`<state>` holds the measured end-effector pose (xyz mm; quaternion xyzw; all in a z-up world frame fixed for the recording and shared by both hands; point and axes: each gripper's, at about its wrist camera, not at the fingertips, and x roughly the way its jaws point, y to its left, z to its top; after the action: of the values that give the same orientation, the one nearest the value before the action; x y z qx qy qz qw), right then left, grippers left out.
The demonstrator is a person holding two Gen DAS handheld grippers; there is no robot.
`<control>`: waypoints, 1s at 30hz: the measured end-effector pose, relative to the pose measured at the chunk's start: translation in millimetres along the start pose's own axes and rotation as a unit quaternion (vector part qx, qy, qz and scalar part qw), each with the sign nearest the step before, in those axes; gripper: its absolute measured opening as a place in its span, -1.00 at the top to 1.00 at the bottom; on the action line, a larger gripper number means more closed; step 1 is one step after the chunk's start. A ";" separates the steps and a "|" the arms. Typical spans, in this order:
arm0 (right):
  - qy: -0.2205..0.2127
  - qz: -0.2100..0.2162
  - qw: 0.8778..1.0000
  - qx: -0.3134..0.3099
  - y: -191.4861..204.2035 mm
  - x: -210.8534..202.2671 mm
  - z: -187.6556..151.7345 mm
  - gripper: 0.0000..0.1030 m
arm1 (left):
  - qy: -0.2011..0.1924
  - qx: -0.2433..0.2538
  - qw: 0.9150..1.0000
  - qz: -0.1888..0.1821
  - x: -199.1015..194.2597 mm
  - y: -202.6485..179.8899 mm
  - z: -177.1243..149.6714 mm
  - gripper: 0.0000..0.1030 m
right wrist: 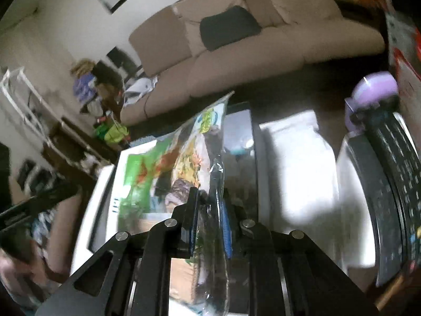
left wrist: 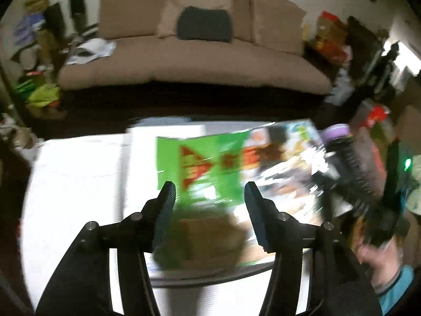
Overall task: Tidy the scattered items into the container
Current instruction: 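Open both tools to drop the seaweed package into the box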
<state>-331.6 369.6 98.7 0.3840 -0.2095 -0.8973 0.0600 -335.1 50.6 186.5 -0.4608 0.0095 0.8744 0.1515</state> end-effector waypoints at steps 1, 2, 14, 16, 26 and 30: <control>0.007 -0.005 1.000 -0.009 4.0 7.4 -0.3 0.64 | 0.010 -0.004 1.000 0.010 2.4 12.9 -5.8 0.00; 0.024 -0.014 0.999 -0.022 13.4 20.3 -0.4 0.64 | 0.018 -0.007 1.000 0.016 5.5 21.2 -10.9 0.00; 0.010 -0.069 0.986 -0.149 71.9 -5.3 -6.0 -0.11 | 0.062 0.004 0.998 -0.021 53.2 6.6 -38.9 0.00; 0.052 -0.066 0.986 -0.141 68.5 6.5 -16.8 -0.11 | 0.058 0.021 0.998 -0.019 50.7 -5.8 -41.3 -0.01; 0.040 -0.076 0.991 -0.105 49.6 -36.5 -49.0 -0.63 | 0.043 0.009 0.999 0.013 16.7 -5.4 -72.4 -0.59; 0.025 -0.065 0.994 -0.088 57.8 -60.7 -59.7 -0.89 | 0.033 -0.005 0.999 0.017 -5.8 -7.0 -94.7 -1.00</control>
<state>-249.7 313.9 126.6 0.4122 -0.1023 -0.9044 0.0404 -254.1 41.1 137.6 -0.4896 0.0180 0.8614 0.1340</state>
